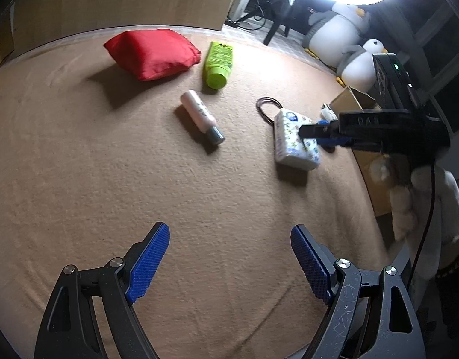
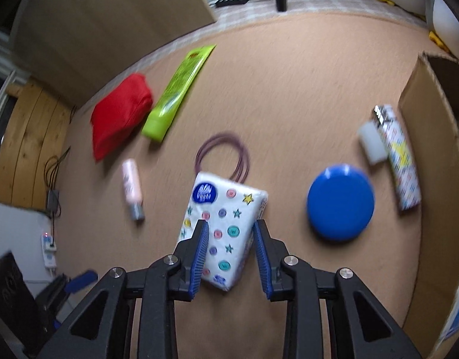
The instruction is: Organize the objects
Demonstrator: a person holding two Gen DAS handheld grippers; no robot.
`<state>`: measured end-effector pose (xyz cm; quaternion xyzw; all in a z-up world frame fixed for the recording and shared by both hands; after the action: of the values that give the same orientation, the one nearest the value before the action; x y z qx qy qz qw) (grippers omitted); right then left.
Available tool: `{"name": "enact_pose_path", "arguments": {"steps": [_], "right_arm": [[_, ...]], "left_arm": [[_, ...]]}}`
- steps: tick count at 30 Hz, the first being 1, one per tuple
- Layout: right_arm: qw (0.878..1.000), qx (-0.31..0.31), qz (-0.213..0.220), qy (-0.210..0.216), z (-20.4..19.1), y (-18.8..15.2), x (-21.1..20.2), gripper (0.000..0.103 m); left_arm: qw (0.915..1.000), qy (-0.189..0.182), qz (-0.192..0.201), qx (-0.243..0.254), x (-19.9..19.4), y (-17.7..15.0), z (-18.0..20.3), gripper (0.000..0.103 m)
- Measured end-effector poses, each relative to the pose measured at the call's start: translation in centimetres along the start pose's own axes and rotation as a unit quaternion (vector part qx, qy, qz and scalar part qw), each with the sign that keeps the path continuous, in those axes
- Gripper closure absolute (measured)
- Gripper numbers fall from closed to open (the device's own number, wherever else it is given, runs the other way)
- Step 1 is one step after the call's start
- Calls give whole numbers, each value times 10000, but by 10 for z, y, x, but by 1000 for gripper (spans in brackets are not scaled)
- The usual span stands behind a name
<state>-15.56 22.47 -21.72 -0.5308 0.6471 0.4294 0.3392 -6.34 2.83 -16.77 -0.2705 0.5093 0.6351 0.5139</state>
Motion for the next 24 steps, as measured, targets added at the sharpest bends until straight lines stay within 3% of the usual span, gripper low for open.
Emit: {"name": "enact_pose_path", "arguments": {"steps": [7, 10, 15, 24], "right_arm": [[9989, -425, 44, -202, -9, -22, -8, 76], [9996, -202, 200, 3, -5, -21, -18, 75], [9985, 202, 324, 383, 2, -16, -24, 60], [9983, 345, 174, 445, 2, -14, -12, 59]], "left_arm": [[9999, -75, -19, 91, 7, 4, 9, 17], [9995, -83, 4, 293, 12, 10, 18, 17], [9974, -132, -16, 713, 29, 27, 42, 17], [9945, -391, -267, 936, 70, 55, 70, 17]]}}
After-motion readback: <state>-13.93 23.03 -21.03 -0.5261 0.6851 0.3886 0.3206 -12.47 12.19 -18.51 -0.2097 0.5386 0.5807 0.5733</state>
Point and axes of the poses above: each gripper's, at about its wrist camera, not at the fingertips, and x roughly the way its jaws point, z to its right, y to its top, the point moved 7 cm from there along x, roughly the way its jaws point
